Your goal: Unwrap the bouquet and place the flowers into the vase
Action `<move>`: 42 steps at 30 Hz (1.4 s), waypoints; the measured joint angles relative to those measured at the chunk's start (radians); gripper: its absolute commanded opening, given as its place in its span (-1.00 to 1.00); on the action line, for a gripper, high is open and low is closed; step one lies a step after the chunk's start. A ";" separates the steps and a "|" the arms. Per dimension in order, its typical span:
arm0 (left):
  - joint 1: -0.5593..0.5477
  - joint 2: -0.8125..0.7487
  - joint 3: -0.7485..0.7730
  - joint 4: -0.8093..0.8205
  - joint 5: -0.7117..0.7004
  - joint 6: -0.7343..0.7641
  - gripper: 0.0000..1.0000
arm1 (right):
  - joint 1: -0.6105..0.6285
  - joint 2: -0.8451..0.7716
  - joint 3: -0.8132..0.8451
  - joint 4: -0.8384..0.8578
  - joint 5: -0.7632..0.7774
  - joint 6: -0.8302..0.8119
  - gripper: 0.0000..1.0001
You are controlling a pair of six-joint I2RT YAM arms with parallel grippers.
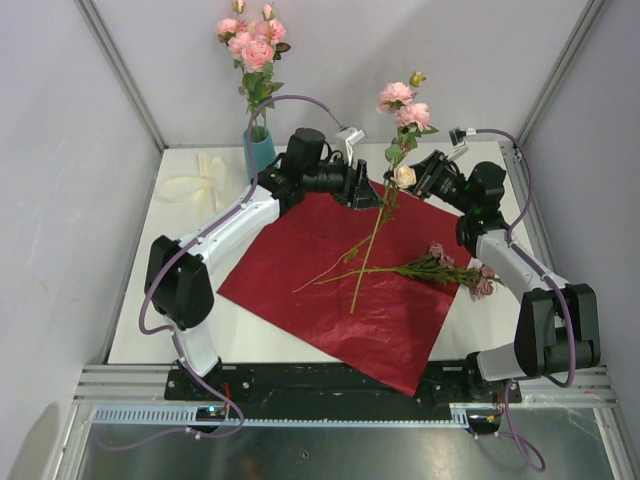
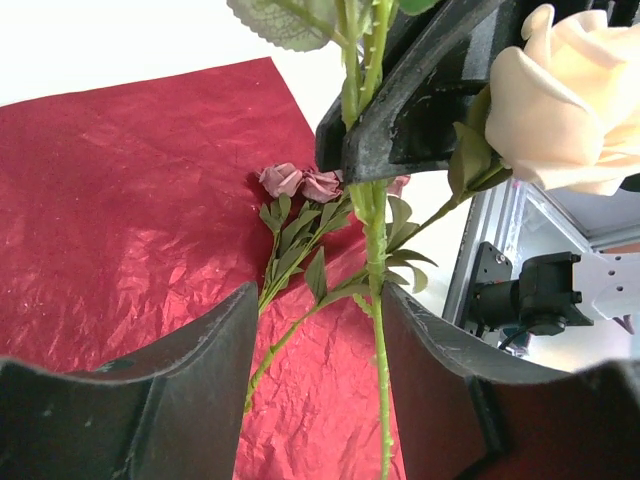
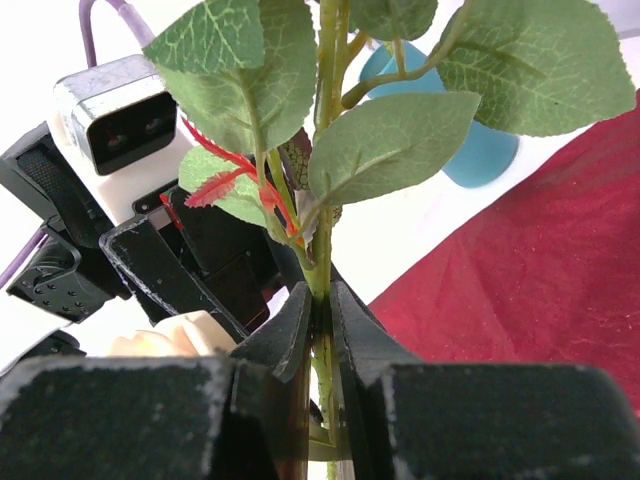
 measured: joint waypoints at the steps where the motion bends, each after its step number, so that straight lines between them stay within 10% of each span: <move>1: 0.000 0.000 0.000 0.000 0.000 0.000 0.13 | 0.000 0.003 0.000 0.003 0.002 0.002 -1.00; 14: -0.006 0.003 0.008 0.001 -0.002 -0.001 0.15 | 0.020 0.007 0.000 0.029 0.017 0.017 -1.00; 20: -0.013 0.011 0.008 0.005 0.001 -0.013 -0.55 | 0.027 0.007 0.000 0.035 0.024 0.016 -0.95; 23: -0.018 0.011 0.010 0.016 0.016 -0.017 -0.93 | 0.028 0.007 0.000 0.026 0.039 0.003 -0.58; 30: -0.018 0.013 0.010 0.018 -0.050 -0.018 -1.00 | 0.008 -0.023 0.000 -0.090 0.108 -0.012 0.36; 42: 0.013 -0.010 -0.143 0.006 -0.343 -0.010 -1.00 | -0.085 -0.100 0.000 -0.658 0.572 -0.081 0.85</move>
